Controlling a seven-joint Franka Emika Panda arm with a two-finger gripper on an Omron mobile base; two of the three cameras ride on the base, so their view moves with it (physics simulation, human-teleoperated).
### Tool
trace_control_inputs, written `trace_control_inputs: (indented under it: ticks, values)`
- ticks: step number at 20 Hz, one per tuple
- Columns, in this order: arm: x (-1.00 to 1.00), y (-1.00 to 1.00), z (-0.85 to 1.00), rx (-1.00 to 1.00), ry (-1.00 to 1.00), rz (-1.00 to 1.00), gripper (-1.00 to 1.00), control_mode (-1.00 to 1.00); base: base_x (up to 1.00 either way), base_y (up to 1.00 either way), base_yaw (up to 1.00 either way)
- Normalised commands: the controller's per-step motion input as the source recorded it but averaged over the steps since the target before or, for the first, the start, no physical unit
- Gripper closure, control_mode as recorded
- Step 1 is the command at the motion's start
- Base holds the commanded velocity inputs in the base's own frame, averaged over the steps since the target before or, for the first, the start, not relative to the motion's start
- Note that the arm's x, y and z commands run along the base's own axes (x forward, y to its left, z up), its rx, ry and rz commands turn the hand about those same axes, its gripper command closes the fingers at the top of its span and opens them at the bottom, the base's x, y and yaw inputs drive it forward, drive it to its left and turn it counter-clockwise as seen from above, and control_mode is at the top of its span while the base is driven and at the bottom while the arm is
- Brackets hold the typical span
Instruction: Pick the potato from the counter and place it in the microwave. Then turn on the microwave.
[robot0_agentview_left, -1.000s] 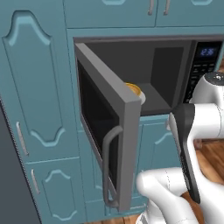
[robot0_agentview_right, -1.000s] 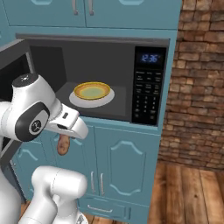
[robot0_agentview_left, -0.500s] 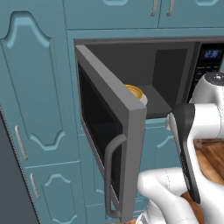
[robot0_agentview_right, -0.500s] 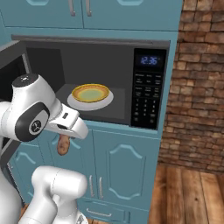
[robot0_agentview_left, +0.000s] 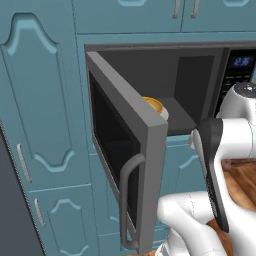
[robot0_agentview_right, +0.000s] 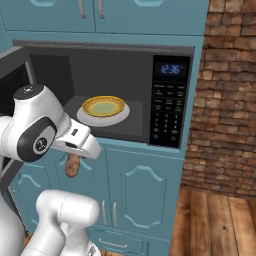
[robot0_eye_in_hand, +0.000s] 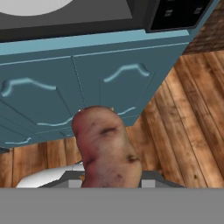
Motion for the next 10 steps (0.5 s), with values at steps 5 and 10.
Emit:
trace_control_inputs:
  ticks: [5,10]
  values:
    - [0.00,0.00,0.00,0.00,0.00,0.00,1.00,1.00,0.00,0.00,0.00]
    - [0.00,0.00,0.00,0.00,0.00,0.00,1.00,1.00,0.00,0.00,0.00]
